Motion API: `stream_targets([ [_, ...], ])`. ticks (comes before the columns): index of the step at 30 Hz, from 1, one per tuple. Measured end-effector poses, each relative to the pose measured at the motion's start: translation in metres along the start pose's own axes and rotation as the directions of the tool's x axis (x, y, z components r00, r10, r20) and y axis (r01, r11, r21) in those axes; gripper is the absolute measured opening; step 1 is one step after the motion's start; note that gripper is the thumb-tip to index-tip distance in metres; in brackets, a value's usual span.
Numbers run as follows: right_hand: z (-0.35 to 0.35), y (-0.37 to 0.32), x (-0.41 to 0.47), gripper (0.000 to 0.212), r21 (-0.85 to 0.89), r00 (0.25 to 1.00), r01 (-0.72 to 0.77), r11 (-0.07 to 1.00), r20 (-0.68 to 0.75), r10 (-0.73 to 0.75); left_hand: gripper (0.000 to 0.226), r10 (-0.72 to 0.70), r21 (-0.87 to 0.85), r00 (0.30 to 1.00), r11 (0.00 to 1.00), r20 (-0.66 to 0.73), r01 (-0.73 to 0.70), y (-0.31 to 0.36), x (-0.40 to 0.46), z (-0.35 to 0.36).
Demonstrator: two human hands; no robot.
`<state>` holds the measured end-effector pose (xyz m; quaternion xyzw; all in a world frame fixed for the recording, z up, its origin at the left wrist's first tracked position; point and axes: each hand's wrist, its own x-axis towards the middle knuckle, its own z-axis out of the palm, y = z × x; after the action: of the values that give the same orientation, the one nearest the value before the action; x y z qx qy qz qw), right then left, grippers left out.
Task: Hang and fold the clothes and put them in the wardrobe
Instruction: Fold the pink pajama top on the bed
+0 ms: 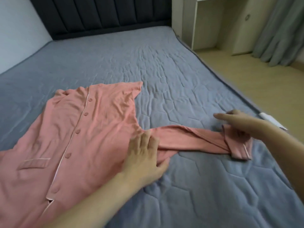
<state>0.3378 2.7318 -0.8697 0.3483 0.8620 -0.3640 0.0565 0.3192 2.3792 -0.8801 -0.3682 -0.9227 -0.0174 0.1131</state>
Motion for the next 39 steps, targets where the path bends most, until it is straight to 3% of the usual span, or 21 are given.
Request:
stream_targets([
  [2, 0.003, 0.000, -0.021, 0.111, 0.057, 0.980, 0.143, 0.988, 0.131, -0.149, 0.052, -0.017, 0.103, 0.998, 0.995, 0.064, 0.010, 0.019, -0.005, -0.003],
  [4, 0.010, 0.002, -0.037, 0.116, -0.204, 0.942, 0.294, 0.934, 0.225, -0.247, 0.042, -0.116, 0.195, 0.977, 0.978, 0.177, 0.081, 0.032, -0.002, -0.008],
  [6, 0.017, 0.010, -0.047, 0.090, -0.474, 0.929, 0.370, 0.799, 0.188, -0.319, 0.037, -0.148, 0.233, 0.963, 0.968, 0.225, 0.094, 0.035, 0.007, -0.008],
  [9, 0.009, 0.016, -0.058, 0.037, -0.573, 0.926, 0.357, 0.738, 0.110, -0.362, 0.033, -0.125, 0.084, 0.948, 0.991, 0.291, 0.105, 0.033, 0.014, -0.016],
  [10, -0.001, 0.019, -0.061, 0.022, -0.481, 0.935, 0.338, 0.809, 0.077, -0.345, 0.028, -0.114, -0.028, 0.957, 0.992, 0.265, 0.126, 0.031, 0.014, -0.023],
  [12, -0.032, 0.027, -0.066, 0.017, 0.030, 0.975, 0.207, 0.978, 0.071, -0.209, 0.020, -0.095, -0.210, 0.978, 0.968, 0.187, 0.135, 0.028, 0.008, -0.035],
  [13, -0.051, 0.033, -0.067, 0.022, 0.335, 0.986, 0.091, 0.938, 0.099, -0.131, 0.021, -0.062, -0.266, 0.975, 0.957, 0.212, 0.118, 0.028, 0.004, -0.038],
  [15, -0.082, 0.047, -0.070, 0.033, 0.726, 0.985, -0.092, 0.682, 0.165, -0.042, 0.018, 0.046, -0.299, 0.901, 0.950, 0.431, 0.094, 0.033, -0.002, -0.045],
  [17, -0.094, 0.058, -0.077, 0.039, 0.828, 0.984, -0.158, 0.538, 0.180, 0.011, 0.015, 0.049, -0.271, 0.777, 0.949, 0.627, 0.159, 0.044, 0.003, -0.047],
  [18, -0.094, 0.064, -0.082, 0.040, 0.825, 0.984, -0.166, 0.540, 0.171, 0.042, 0.020, 0.029, -0.304, 0.797, 0.932, 0.604, 0.196, 0.051, 0.012, -0.045],
  [20, -0.087, 0.078, -0.088, 0.033, 0.771, 0.980, -0.191, 0.607, 0.180, 0.079, 0.037, -0.039, -0.393, 0.908, 0.893, 0.418, 0.219, 0.063, 0.040, -0.035],
  [21, -0.084, 0.082, -0.093, 0.033, 0.724, 0.973, -0.222, 0.653, 0.209, 0.099, 0.041, -0.100, -0.401, 0.927, 0.881, 0.363, 0.252, 0.069, 0.055, -0.029],
  [25, -0.084, 0.089, -0.102, 0.037, 0.519, 0.987, -0.156, 0.841, 0.111, 0.115, 0.054, -0.144, -0.193, 0.900, 0.951, 0.412, 0.241, 0.095, 0.095, 0.007],
  [27, -0.086, 0.091, -0.095, 0.027, 0.459, 0.987, -0.122, 0.880, -0.035, 0.155, 0.042, -0.151, -0.177, 0.916, 0.957, 0.372, 0.230, 0.106, 0.107, 0.016],
  [28, -0.086, 0.091, -0.093, 0.019, 0.455, 0.987, -0.127, 0.882, -0.032, 0.158, 0.032, -0.155, -0.203, 0.927, 0.951, 0.341, 0.234, 0.111, 0.113, 0.018],
  [29, -0.086, 0.090, -0.094, 0.018, 0.466, 0.991, -0.132, 0.875, 0.044, 0.126, 0.027, -0.157, -0.228, 0.934, 0.945, 0.321, 0.237, 0.115, 0.118, 0.018],
  [31, -0.083, 0.096, -0.086, 0.041, 0.420, 0.993, -0.013, 0.907, 0.115, -0.039, 0.029, -0.154, -0.278, 0.941, 0.930, 0.301, 0.241, 0.119, 0.125, 0.016],
  [33, -0.082, 0.106, -0.084, 0.062, 0.111, 0.960, 0.274, 0.955, 0.030, -0.279, 0.020, -0.133, -0.373, 0.950, 0.897, 0.282, 0.237, 0.119, 0.129, 0.016],
  [34, -0.081, 0.112, -0.081, 0.063, -0.045, 0.924, 0.381, 0.923, -0.015, -0.382, 0.014, -0.116, -0.408, 0.951, 0.883, 0.287, 0.231, 0.118, 0.129, 0.017],
  [37, -0.077, 0.126, -0.074, 0.046, -0.393, 0.827, 0.510, 0.765, -0.020, -0.561, 0.014, -0.087, -0.405, 0.947, 0.889, 0.310, 0.215, 0.117, 0.131, 0.021],
  [39, -0.076, 0.123, -0.069, 0.024, -0.325, 0.799, 0.533, 0.781, -0.110, -0.591, 0.016, -0.083, -0.408, 0.947, 0.888, 0.312, 0.212, 0.115, 0.132, 0.024],
])
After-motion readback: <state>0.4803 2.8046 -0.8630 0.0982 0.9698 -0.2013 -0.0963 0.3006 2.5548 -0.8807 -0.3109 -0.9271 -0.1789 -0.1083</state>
